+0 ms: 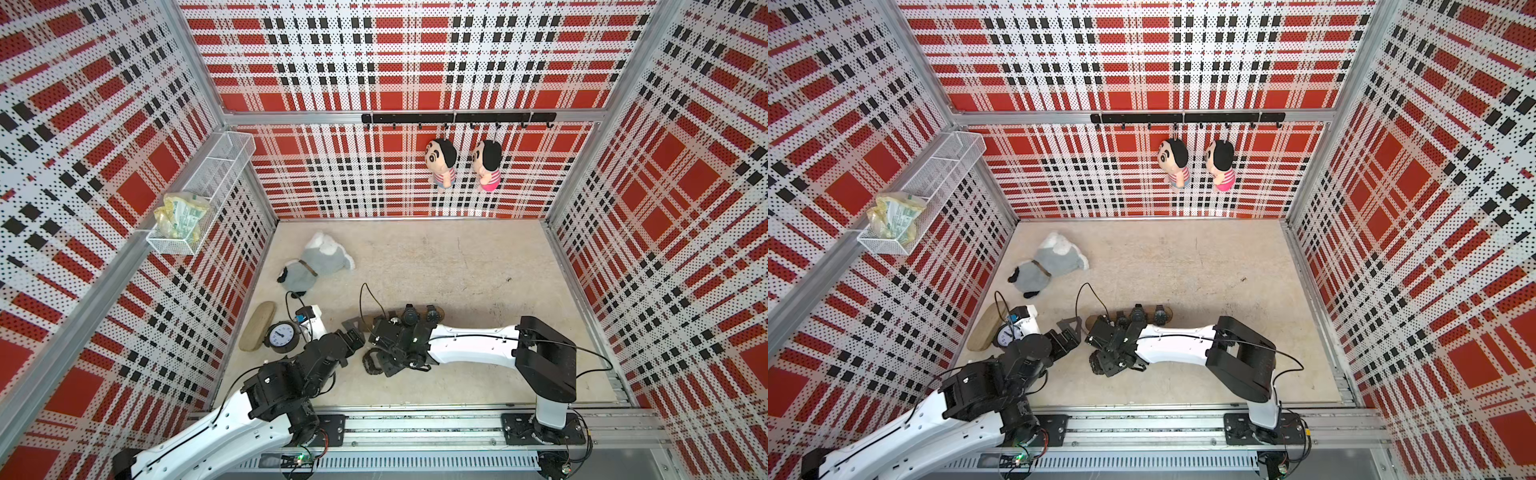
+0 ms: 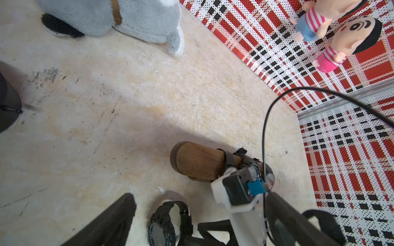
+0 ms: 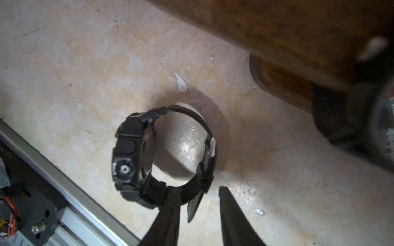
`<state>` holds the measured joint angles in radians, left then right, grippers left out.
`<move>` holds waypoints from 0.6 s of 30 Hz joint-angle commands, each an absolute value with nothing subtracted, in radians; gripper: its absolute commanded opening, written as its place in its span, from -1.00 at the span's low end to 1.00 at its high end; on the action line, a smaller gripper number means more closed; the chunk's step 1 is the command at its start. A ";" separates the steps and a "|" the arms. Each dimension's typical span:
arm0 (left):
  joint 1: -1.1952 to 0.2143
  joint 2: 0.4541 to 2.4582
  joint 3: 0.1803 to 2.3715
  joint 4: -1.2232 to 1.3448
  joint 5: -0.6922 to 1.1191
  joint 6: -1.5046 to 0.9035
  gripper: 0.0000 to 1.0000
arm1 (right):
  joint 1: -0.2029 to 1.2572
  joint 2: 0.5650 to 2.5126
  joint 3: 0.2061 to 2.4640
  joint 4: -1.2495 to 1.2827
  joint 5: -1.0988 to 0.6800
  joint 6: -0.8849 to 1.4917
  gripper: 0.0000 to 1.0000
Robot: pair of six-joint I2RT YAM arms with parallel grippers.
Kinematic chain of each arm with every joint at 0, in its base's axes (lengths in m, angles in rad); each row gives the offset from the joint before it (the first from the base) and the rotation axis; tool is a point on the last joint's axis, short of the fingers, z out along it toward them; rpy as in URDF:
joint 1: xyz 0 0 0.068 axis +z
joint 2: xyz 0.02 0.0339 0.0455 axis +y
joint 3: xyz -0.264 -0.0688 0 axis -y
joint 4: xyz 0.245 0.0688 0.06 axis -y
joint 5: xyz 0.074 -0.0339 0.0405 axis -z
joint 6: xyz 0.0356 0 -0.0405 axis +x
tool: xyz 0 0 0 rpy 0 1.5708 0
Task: Place watch on stand
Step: Pick up the watch at the center of the board.
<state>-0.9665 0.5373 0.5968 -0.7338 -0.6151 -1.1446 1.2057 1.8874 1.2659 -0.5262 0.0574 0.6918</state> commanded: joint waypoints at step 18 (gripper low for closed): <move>-0.968 0.546 0.584 -0.742 -0.630 -1.149 0.96 | 1.189 1.962 1.305 -0.493 0.074 0.683 -0.58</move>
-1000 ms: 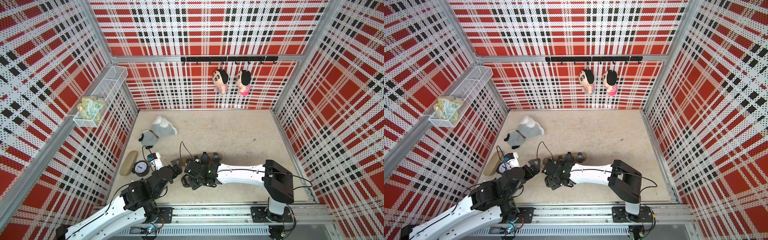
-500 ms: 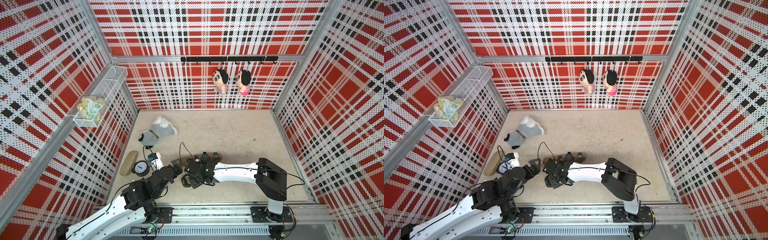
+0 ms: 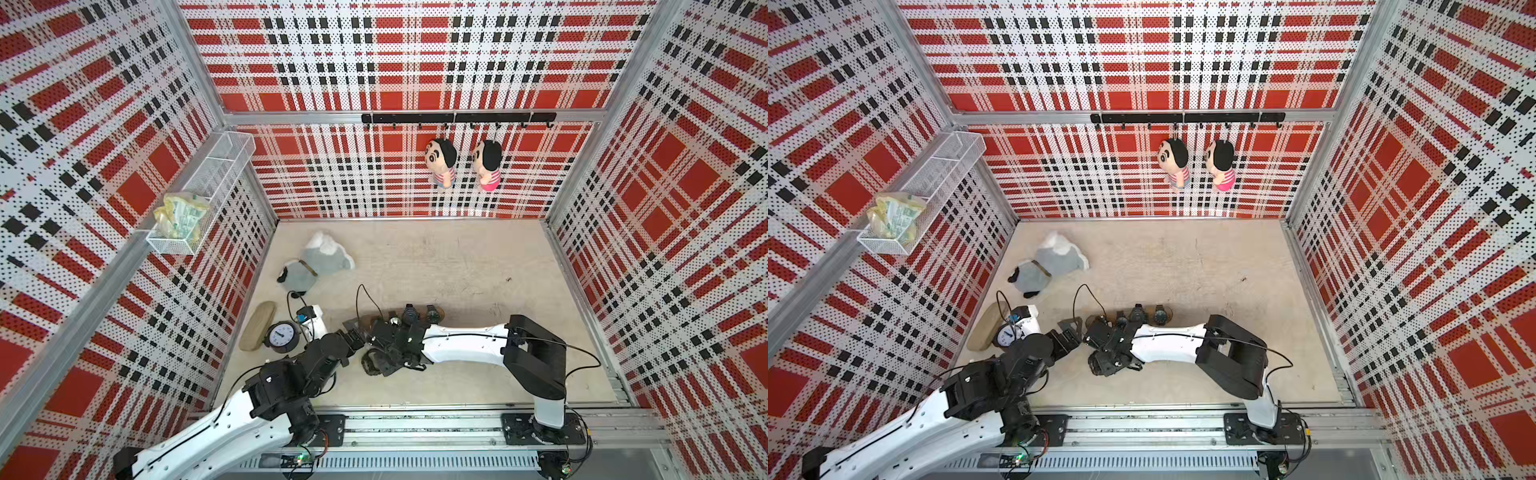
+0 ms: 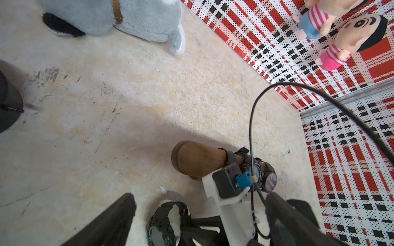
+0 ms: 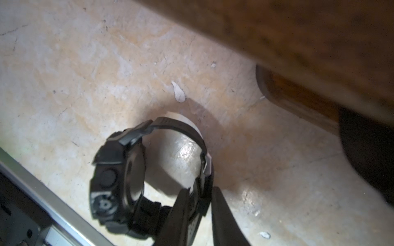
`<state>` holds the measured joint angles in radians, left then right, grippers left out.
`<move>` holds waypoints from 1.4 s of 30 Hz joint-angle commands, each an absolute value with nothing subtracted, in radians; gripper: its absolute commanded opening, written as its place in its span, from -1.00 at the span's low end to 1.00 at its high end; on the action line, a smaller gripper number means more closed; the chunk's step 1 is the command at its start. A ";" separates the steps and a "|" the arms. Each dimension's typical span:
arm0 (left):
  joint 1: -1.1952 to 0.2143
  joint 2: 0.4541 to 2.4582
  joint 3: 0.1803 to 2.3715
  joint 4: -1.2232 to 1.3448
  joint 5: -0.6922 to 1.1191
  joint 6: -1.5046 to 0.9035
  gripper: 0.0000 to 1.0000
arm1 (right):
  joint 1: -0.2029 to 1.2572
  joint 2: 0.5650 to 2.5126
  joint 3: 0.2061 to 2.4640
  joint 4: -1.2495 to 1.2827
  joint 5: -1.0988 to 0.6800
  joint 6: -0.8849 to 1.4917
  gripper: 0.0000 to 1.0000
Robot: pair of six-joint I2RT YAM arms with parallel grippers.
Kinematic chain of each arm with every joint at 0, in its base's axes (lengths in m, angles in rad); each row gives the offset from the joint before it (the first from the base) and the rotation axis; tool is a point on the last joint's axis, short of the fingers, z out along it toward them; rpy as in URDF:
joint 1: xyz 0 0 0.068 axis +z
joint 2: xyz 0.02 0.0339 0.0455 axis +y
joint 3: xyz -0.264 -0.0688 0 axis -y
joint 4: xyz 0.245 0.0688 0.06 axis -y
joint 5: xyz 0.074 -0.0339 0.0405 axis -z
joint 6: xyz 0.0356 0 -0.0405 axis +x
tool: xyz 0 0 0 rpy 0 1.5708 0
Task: Place watch on stand
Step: Pick up the watch at the center of the board.
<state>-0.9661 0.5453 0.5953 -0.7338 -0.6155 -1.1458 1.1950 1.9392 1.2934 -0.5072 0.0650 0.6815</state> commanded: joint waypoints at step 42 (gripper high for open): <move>-0.969 0.491 0.546 -0.256 -0.369 -0.838 0.96 | 0.937 1.492 1.145 -0.444 -0.070 0.749 -1.00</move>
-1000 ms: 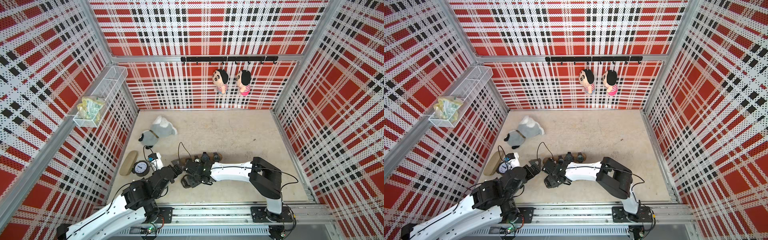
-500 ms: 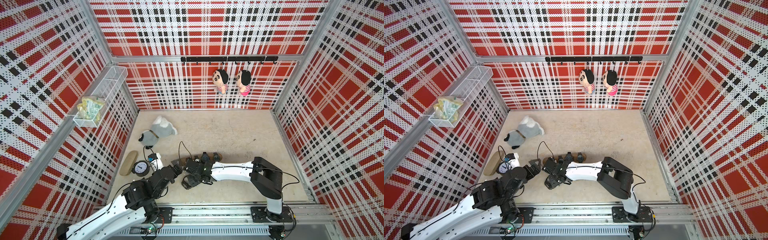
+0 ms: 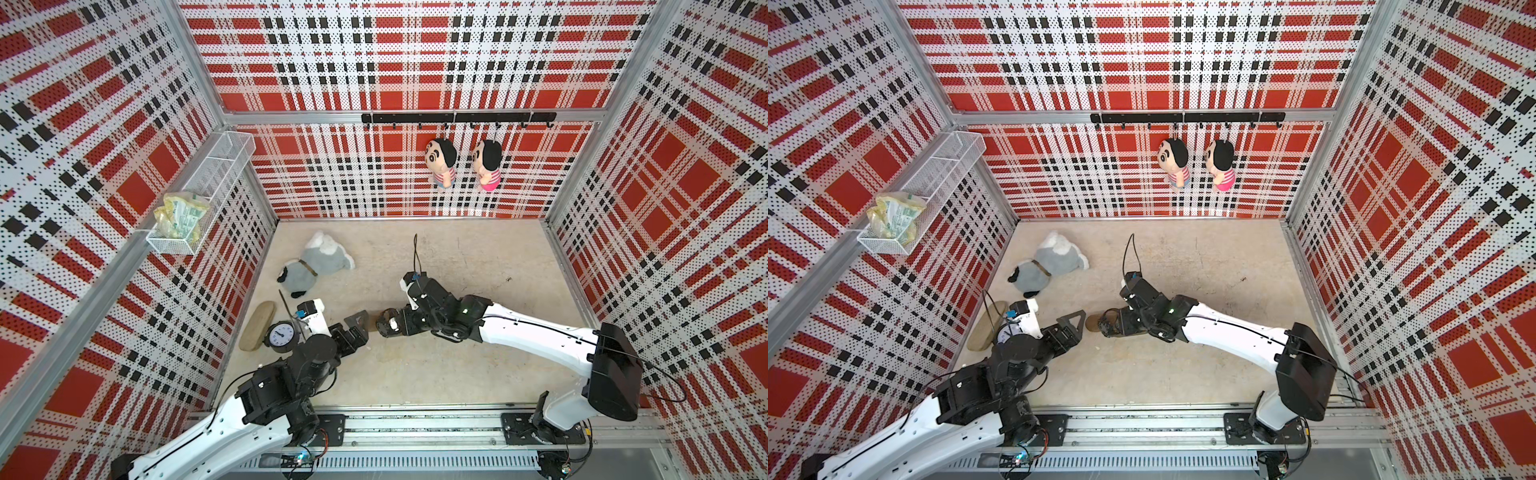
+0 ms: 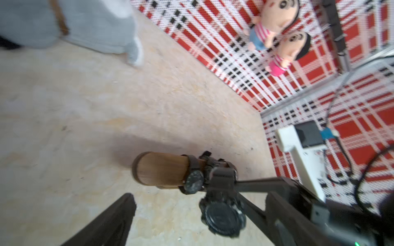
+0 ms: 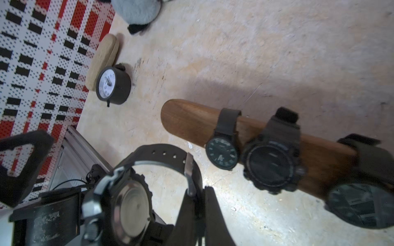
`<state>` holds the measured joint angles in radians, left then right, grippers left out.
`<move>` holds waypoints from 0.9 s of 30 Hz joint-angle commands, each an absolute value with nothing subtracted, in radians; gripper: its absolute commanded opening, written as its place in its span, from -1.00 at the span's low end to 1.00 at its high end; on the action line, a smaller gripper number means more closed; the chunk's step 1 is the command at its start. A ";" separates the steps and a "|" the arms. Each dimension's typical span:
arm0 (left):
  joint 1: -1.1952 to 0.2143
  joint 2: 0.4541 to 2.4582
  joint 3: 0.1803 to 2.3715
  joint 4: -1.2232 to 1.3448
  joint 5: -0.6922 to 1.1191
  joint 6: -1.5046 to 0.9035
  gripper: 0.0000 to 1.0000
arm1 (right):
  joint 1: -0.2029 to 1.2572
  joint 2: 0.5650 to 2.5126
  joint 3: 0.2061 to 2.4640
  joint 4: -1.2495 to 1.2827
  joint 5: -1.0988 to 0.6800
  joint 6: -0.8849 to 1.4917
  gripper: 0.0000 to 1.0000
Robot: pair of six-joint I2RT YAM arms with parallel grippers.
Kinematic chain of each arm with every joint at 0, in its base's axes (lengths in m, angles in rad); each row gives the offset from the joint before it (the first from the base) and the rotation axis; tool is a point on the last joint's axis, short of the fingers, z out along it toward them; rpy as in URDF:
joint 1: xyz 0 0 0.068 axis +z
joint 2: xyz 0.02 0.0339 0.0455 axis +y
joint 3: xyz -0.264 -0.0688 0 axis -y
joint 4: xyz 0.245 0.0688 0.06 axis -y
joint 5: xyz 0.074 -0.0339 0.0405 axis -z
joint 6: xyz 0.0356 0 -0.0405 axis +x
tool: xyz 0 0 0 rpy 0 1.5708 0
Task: Place watch on stand
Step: Pick up the watch at the center of the board.
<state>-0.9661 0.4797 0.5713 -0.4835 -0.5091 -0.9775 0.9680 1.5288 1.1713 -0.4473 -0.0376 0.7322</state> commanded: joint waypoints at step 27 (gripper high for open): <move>-0.970 0.815 0.566 0.091 -0.060 -0.758 0.96 | 0.827 1.287 1.128 -0.449 -0.139 0.736 -1.00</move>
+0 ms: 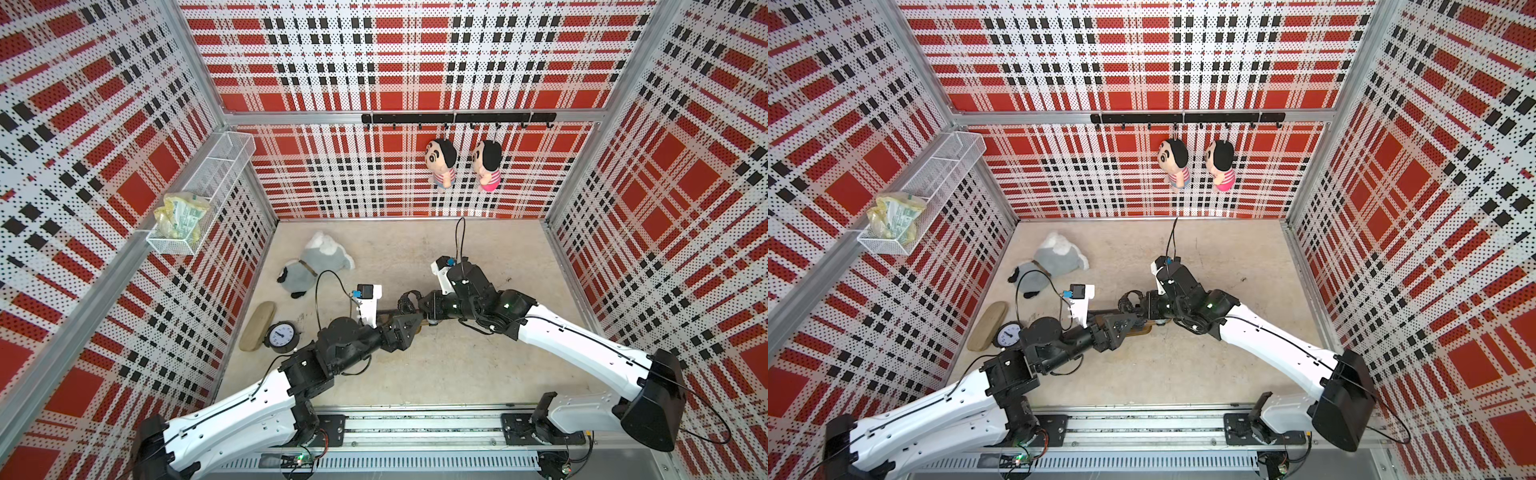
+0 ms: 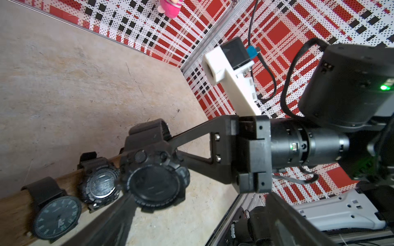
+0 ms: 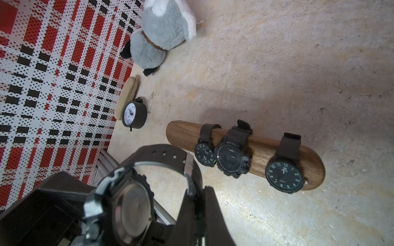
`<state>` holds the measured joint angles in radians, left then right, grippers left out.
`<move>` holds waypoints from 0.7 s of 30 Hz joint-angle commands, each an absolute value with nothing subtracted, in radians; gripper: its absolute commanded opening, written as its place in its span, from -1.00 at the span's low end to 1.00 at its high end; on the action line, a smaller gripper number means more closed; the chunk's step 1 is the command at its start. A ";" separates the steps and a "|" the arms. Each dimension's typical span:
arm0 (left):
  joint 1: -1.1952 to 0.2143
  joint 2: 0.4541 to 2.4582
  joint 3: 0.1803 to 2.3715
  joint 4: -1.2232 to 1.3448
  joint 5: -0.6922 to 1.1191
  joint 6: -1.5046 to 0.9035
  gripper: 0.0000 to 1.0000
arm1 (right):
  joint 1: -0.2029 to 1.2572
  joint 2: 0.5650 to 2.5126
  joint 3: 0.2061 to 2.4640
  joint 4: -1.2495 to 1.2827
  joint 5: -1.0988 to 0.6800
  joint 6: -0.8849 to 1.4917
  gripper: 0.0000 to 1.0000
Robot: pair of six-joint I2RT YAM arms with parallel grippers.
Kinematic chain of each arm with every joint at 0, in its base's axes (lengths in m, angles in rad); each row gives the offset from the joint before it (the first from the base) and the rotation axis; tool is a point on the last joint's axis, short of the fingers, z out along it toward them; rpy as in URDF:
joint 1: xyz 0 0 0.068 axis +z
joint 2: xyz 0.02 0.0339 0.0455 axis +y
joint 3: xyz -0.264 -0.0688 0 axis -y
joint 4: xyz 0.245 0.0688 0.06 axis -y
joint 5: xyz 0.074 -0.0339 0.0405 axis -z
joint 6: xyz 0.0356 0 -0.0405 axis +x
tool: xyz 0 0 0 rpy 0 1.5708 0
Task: Place watch on stand
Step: Pick up the watch at the center of the board.
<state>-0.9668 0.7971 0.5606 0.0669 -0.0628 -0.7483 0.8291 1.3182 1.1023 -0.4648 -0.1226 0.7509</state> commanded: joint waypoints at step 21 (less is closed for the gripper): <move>-0.891 0.769 0.501 0.166 0.019 -0.849 0.72 | 0.829 1.240 1.130 -0.452 -0.154 0.702 -1.00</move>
